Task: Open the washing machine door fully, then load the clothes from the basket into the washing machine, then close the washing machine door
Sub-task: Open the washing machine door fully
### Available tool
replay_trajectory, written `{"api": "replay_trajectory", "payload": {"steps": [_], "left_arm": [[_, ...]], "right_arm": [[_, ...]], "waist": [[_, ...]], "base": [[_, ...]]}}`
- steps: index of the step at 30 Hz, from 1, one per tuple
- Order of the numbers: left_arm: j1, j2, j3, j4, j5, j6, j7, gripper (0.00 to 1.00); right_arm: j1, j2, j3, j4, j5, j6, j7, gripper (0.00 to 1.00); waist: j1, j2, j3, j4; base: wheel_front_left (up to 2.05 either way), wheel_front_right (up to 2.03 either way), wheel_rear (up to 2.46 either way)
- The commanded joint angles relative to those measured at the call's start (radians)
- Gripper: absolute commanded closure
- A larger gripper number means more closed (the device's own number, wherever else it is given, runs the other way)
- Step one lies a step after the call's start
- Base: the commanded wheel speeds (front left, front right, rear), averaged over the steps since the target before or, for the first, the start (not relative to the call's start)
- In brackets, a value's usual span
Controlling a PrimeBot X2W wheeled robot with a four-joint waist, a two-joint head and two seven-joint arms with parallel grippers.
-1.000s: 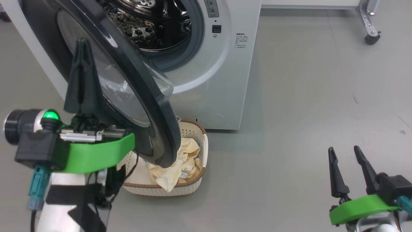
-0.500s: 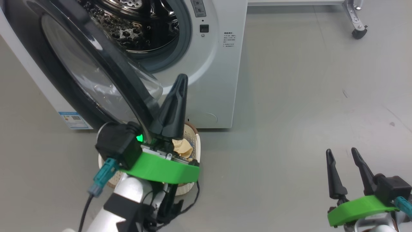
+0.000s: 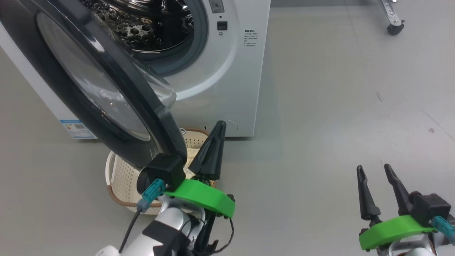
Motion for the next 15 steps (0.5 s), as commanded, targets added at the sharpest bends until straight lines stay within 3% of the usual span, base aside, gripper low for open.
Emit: {"api": "replay_trajectory", "payload": {"steps": [1,7,15], "left_arm": [[-0.067,0.008,0.037,0.002,0.004,0.019,-0.018,1.0],[-0.107,0.008,0.073,0.122,0.014,0.057,-0.045,1.0],[-0.132,0.008,0.095,0.226,0.001,0.062,-0.054,1.0]], "right_arm": [[-0.051,-0.01,0.025,-0.023,0.007,0.0,-0.01,0.0],[-0.063,-0.01,0.027,-0.022,0.008,0.0,-0.01,0.0],[-0.071,-0.01,0.027,-0.01,0.011,0.0,-0.01,0.0]], "waist": [[0.0,-0.0001,0.003,-0.002],[0.0,-0.0001,0.016,-0.008],[0.0,-0.0001,0.025,-0.01]], "base": [[0.0,0.0,0.0],[0.0,0.0,0.0],[0.0,0.0,0.0]]}}
